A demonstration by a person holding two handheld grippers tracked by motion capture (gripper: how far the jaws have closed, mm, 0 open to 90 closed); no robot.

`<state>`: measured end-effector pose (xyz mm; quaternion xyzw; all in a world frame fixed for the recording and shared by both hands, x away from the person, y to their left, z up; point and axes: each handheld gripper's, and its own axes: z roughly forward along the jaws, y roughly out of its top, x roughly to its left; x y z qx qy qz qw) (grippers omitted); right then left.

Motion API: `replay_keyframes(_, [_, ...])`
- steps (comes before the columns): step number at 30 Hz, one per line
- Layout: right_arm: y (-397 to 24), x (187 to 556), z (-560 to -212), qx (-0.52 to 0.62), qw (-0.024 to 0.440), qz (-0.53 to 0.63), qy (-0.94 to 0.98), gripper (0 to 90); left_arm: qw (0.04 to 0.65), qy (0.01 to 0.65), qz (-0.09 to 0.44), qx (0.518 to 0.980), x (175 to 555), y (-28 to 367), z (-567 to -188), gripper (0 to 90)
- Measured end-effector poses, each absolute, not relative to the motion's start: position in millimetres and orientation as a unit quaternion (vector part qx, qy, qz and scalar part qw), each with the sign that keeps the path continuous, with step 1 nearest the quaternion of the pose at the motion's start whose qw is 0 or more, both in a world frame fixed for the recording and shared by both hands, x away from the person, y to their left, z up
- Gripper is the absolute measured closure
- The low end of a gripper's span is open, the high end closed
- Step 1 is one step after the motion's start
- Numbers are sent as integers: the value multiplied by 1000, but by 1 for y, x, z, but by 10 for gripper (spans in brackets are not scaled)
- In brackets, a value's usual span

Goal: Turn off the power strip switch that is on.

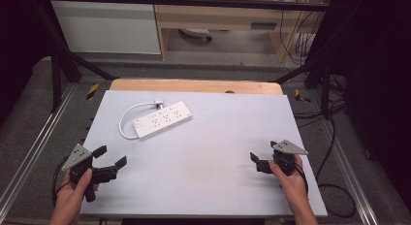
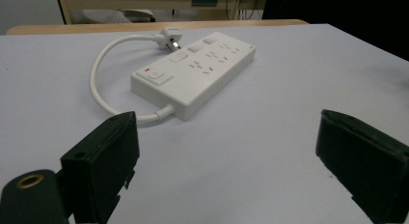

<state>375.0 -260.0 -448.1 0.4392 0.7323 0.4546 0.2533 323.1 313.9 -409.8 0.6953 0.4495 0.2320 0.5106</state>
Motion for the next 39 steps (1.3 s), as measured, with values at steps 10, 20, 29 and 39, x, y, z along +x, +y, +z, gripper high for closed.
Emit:
replay_keyframes(10, [-260,376,-450,443,242,447,738,49,512,457,230,690,324,316,-410,80])
replay_keyframes(20, [-258,376,-449,442,242,446,739,43,503,452,224,702,324,311,-413,78])
replay_keyframes(29, [-258,374,-448,444,244,451,735,41,507,454,219,699,324,310,-413,73])
replay_keyframes(39, [-255,373,-447,437,241,456,737,40,510,450,218,699,338,303,-409,73])
